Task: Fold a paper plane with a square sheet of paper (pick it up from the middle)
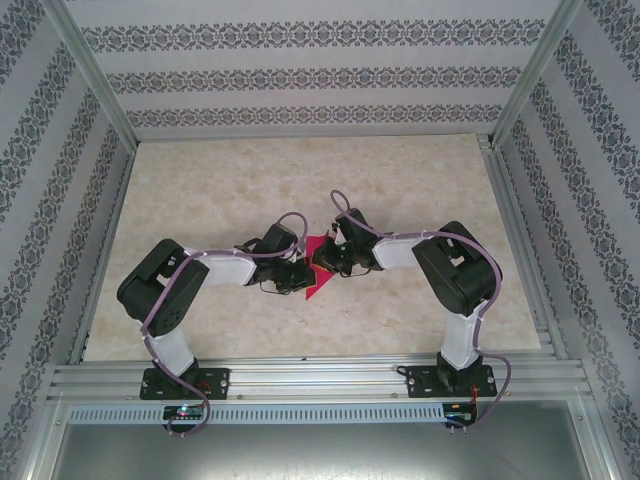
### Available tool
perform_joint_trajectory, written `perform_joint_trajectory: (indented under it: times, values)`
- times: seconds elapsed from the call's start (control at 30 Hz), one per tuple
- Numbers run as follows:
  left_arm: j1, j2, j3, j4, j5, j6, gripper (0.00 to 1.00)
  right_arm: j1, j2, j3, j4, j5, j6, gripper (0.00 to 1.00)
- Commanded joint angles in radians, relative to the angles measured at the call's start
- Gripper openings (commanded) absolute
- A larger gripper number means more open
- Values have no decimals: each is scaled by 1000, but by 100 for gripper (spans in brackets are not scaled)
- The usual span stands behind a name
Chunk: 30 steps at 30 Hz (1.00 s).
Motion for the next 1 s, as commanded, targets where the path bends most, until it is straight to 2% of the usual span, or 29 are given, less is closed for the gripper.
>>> perform_joint_trajectory:
  times: [0.0, 0.3, 0.97]
  values:
    - [-13, 30, -58, -140, 43, 10, 4, 7, 69, -44, -166, 95, -23, 13]
    - [-13, -15, -53, -251, 38, 61, 4, 4, 62, -56, -170, 108, -21, 13]
    - [-13, -111, -94, -376, 36, 134, 4, 4, 64, -50, -185, 105, -25, 13]
